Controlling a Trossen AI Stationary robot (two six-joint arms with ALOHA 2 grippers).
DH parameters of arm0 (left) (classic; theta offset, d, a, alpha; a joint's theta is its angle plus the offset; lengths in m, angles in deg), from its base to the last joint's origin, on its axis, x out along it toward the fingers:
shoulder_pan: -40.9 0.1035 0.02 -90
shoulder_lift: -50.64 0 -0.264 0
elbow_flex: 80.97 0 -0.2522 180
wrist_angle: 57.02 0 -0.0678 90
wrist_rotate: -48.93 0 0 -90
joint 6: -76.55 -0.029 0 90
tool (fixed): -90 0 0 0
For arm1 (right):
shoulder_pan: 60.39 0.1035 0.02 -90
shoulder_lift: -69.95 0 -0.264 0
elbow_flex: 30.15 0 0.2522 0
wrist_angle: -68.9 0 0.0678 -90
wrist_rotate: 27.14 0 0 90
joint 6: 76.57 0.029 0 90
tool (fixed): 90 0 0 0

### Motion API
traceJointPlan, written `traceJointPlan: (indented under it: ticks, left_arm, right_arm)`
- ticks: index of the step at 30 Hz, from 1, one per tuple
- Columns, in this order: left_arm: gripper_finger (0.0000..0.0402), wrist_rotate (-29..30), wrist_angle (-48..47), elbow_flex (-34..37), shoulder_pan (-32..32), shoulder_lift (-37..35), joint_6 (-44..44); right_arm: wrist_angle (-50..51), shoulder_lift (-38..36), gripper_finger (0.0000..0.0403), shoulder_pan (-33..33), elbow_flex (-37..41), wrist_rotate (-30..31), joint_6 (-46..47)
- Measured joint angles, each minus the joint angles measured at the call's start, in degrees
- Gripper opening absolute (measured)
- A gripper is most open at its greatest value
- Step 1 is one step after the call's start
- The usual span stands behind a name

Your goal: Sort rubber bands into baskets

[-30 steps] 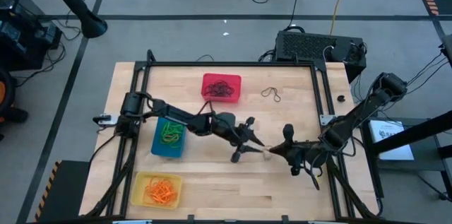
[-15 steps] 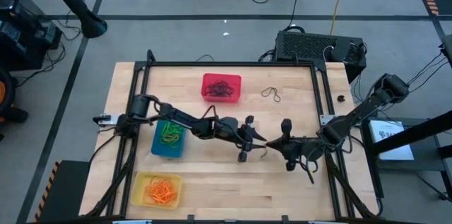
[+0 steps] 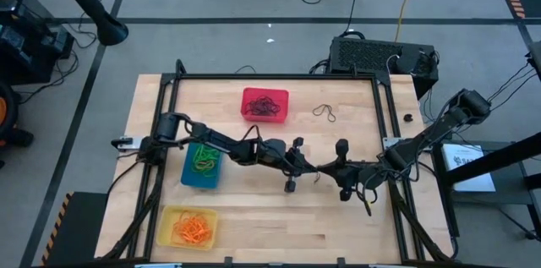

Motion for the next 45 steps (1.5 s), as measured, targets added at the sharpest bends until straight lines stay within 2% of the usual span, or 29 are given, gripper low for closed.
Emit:
traceJointPlan:
  ticks: [8, 16, 23, 31, 37, 41, 45]
  left_arm:
    - [0.001, 0.0, -0.6, 0.0, 0.0, 0.0, 0.0]
    - [0.0013, 3.0, -13.2, 0.0, 0.9, 0.0, 0.0]
    - [0.0087, 3.1, -17.1, 0.0, 1.5, 0.0, -0.1]
    - [0.0184, 0.8, -6.3, -0.5, 0.7, 2.7, 1.5]
    - [0.0225, 0.5, -5.7, -2.4, 0.8, 5.6, 1.9]
    - [0.0223, 0.5, -4.8, -2.9, 1.1, 5.5, 1.2]
    - [0.0173, 1.0, -4.8, -3.3, 1.4, 5.5, 1.3]
  right_arm:
    - [0.0, 0.0, 0.0, 0.0, 0.0, 0.0, 0.1]
    - [0.1, 0.0, 0.0, 0.0, 0.0, -0.2, 0.2]
    - [0.1, 0.0, 0.0, 0.0, 0.0, -0.2, 0.2]
    - [0.1, 0.0, 0.0, 0.0, 0.0, -0.2, 0.1]
    - [0.4, 0.0, 0.0, 0.0, 0.0, -0.2, 0.2]
    - [0.4, 0.0, 0.0, 0.0, 0.0, -0.2, 0.4]
    - [0.4, 0.0, 0.0, 0.0, 0.0, -0.2, 2.8]
